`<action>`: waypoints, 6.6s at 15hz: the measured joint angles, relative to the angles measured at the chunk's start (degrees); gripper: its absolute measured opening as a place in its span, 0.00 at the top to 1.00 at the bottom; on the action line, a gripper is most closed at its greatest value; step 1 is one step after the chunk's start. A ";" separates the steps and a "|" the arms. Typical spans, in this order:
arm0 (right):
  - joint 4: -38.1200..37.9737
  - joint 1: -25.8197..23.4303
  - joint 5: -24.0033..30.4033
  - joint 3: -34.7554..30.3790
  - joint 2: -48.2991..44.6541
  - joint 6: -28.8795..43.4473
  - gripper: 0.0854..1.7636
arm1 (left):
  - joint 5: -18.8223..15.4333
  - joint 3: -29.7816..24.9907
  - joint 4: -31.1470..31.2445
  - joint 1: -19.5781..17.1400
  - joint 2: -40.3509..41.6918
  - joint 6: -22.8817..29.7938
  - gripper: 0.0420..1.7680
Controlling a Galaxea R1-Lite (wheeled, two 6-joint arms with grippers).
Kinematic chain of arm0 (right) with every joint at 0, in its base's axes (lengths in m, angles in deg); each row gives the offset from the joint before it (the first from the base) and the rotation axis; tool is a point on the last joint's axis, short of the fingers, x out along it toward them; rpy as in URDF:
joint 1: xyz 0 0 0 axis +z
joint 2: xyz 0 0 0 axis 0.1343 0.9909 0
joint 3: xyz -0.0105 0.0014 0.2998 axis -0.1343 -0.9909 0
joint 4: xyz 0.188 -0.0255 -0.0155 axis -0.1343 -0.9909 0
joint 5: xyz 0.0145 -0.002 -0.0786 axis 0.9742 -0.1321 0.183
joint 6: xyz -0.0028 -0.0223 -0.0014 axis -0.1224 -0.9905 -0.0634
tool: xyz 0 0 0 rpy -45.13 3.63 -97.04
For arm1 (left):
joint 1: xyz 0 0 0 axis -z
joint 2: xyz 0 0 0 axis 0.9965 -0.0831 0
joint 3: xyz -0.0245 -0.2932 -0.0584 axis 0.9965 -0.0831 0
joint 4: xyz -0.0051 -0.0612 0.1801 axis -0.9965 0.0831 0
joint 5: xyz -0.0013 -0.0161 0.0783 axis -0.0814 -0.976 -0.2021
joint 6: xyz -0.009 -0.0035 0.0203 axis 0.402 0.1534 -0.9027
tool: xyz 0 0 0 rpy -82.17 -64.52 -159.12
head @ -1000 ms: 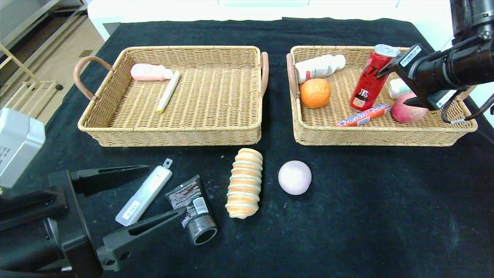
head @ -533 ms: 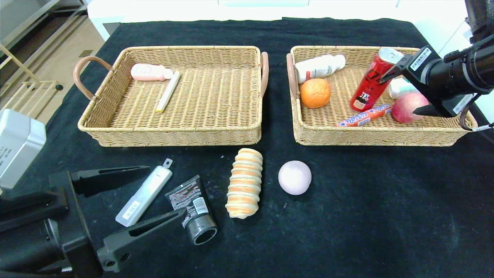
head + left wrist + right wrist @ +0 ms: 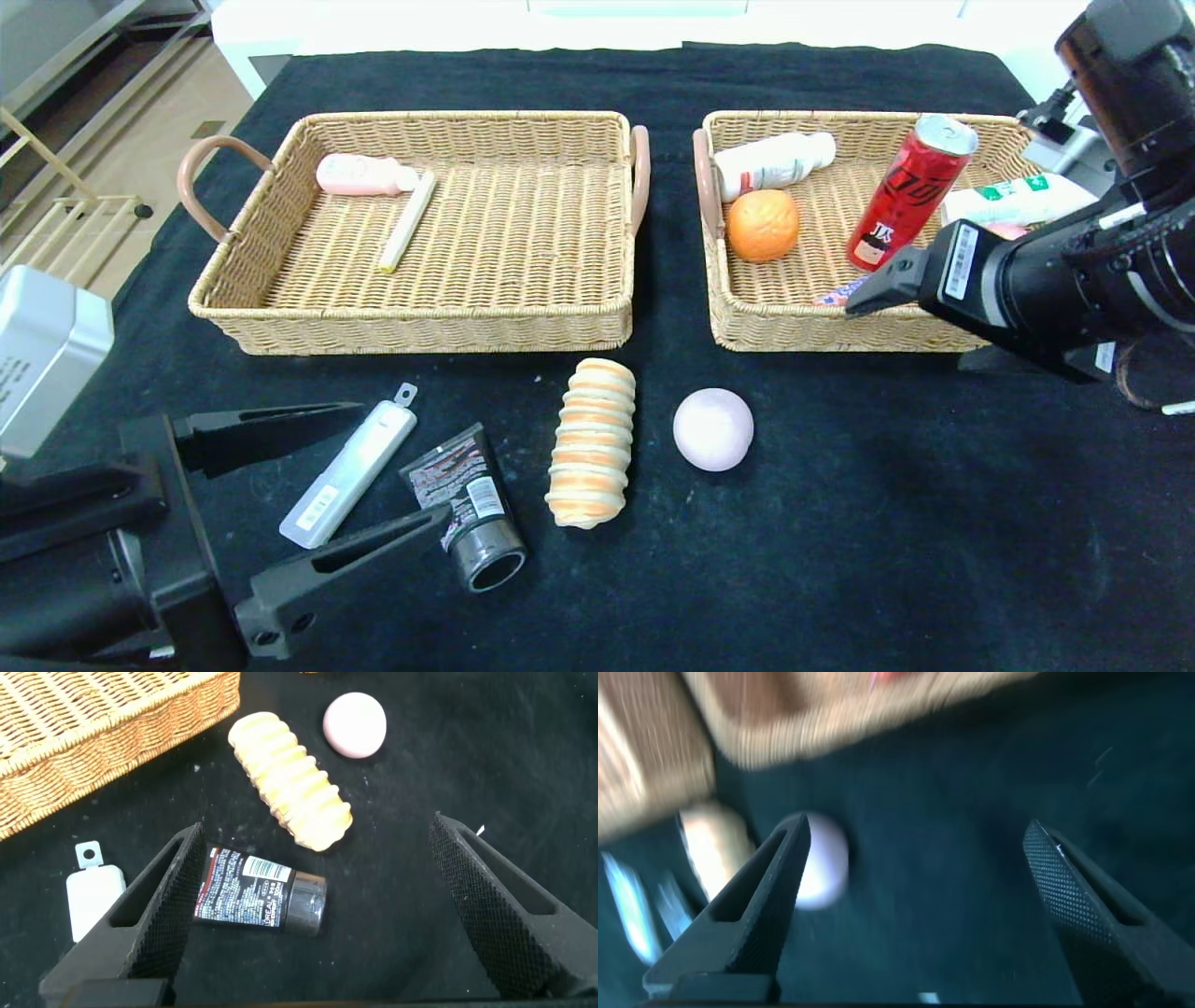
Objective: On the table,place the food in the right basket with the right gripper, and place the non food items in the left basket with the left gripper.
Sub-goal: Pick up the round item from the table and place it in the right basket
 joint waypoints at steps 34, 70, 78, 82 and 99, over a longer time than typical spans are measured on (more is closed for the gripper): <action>0.13 16.26 -14.47 11.28 23.02 -3.35 0.04 | 0.28 0.59 -0.43 -2.12 1.73 -0.95 0.03; -8.35 17.63 -14.58 11.54 16.35 -6.58 0.95 | 0.23 0.44 -0.33 -2.17 1.40 -1.06 0.03; -4.17 14.43 -17.07 14.51 11.91 -14.41 0.95 | 0.17 0.26 0.20 -1.99 1.07 -1.40 0.03; 5.10 11.02 -19.58 14.70 11.76 -20.11 0.95 | 0.17 0.26 -0.13 -2.01 1.07 -1.43 0.03; 17.97 2.89 -20.63 14.47 16.90 -27.26 0.95 | 0.26 0.26 -0.38 -2.06 1.07 -1.69 0.03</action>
